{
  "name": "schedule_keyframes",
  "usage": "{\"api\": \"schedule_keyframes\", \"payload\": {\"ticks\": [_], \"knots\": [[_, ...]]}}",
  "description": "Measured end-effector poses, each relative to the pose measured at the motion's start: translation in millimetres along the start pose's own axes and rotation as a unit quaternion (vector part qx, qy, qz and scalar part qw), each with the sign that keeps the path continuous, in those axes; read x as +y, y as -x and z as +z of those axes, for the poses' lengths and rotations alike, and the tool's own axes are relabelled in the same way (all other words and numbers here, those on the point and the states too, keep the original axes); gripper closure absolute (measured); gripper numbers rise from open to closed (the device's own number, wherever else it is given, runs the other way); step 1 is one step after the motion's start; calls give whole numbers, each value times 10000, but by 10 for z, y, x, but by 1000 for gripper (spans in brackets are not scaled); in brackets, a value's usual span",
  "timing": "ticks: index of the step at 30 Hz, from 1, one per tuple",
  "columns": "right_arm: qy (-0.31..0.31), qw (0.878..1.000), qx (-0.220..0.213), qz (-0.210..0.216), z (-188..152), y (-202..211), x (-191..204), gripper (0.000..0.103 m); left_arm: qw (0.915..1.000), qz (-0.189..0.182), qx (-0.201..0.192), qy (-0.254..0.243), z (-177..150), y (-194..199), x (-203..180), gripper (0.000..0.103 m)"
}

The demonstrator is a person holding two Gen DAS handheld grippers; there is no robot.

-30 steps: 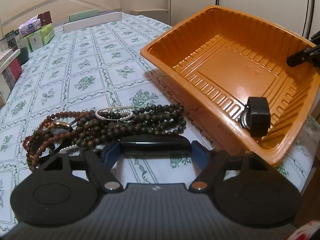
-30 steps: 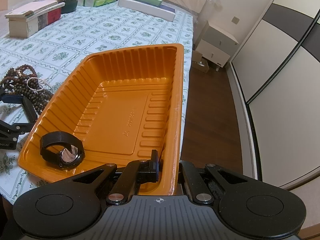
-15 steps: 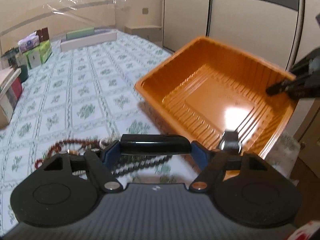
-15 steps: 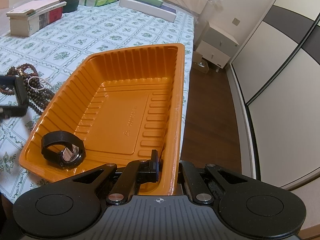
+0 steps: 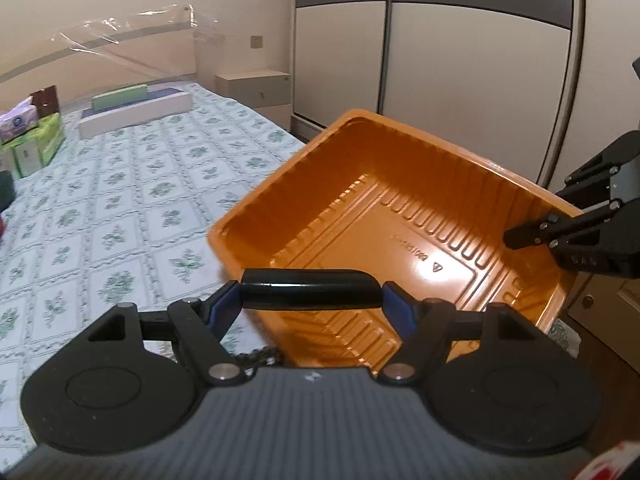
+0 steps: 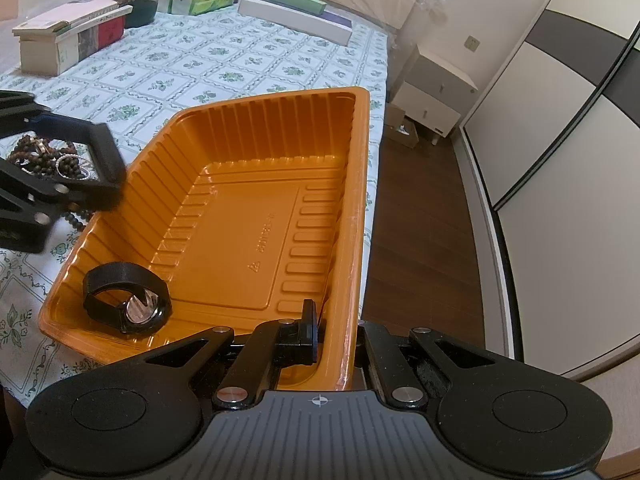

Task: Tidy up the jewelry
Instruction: 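Carry the black cylinder with the left tool into the tray and release, then grasp a brown bead necklace from the pile with the left tool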

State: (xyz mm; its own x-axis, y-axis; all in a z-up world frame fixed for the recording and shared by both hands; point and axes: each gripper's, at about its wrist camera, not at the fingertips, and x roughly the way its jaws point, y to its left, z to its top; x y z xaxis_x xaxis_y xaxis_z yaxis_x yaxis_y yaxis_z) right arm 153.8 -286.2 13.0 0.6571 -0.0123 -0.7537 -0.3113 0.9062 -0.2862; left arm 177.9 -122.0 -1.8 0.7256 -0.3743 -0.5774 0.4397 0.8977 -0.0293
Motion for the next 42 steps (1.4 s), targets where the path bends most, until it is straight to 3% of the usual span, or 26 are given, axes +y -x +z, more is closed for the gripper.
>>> {"api": "schedule_keyframes", "payload": {"ticks": [12,21,33,42], "knots": [[-41,10000,-5,48,-18,-4,-29,100,9996,-206,172,-87,-41,-222,-141,29],[-44,10000,-4,50,-15,-14,-33,100,9998,-210,22,-12,-40,-125,-38,23],[-67,10000,-2,42,-23,-7,-30,100,9969,731,175,237,-385,264,453,23],[-65,10000,-2,39,-22,-11,-29,100,9859,1578,378,406,-877,636,887,23]]}}
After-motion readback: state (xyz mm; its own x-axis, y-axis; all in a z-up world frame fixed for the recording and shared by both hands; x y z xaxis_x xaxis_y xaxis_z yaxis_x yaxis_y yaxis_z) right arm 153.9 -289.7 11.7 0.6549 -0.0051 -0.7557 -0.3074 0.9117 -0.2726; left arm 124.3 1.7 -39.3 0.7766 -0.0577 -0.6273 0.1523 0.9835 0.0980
